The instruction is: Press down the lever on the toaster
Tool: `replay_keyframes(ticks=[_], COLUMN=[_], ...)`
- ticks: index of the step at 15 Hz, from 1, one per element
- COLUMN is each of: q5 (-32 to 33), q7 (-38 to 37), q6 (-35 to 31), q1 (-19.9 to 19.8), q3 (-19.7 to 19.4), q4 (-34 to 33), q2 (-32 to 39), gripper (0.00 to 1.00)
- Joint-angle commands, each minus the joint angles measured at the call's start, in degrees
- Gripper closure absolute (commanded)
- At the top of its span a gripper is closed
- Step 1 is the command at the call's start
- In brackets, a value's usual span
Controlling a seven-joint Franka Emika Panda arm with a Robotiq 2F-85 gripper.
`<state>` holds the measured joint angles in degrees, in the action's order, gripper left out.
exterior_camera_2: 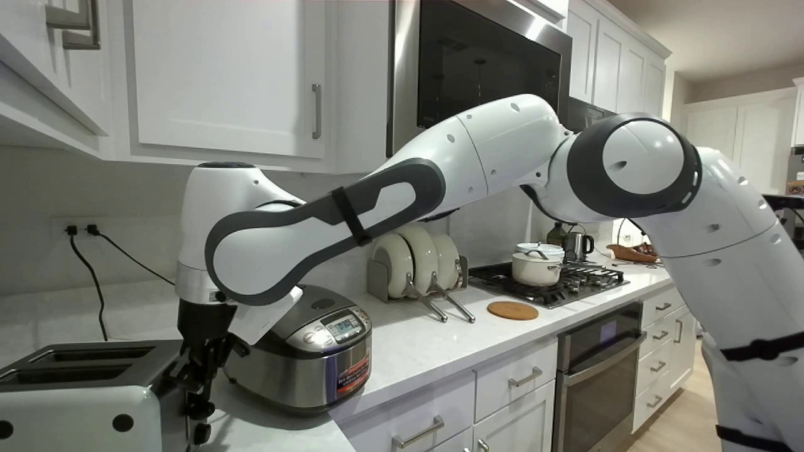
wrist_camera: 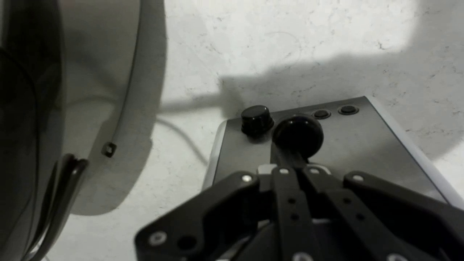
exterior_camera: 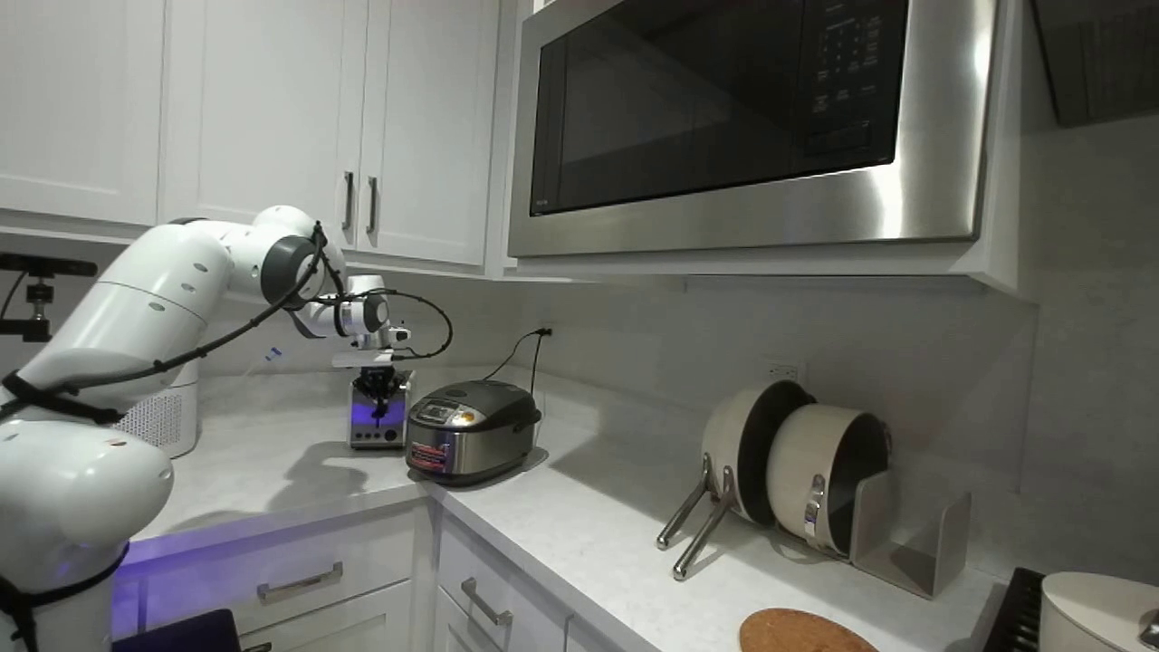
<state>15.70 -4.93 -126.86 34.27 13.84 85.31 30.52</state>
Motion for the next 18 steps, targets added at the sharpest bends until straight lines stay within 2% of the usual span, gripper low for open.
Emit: replay_keyframes(ticks=[1,13,18], q5=[-0.22,-1.88,-5.63], q7=[-0.5,0.14,1.83], q6=[2.98,5.5,6.63], q1=[0.29,-0.74,-2.38], q3=[-0.49,0.06,1.02], q4=[-0.64,0.3,-0.39], q2=[0.48,0.49,1.7], gripper=[1.0,1.0,1.0])
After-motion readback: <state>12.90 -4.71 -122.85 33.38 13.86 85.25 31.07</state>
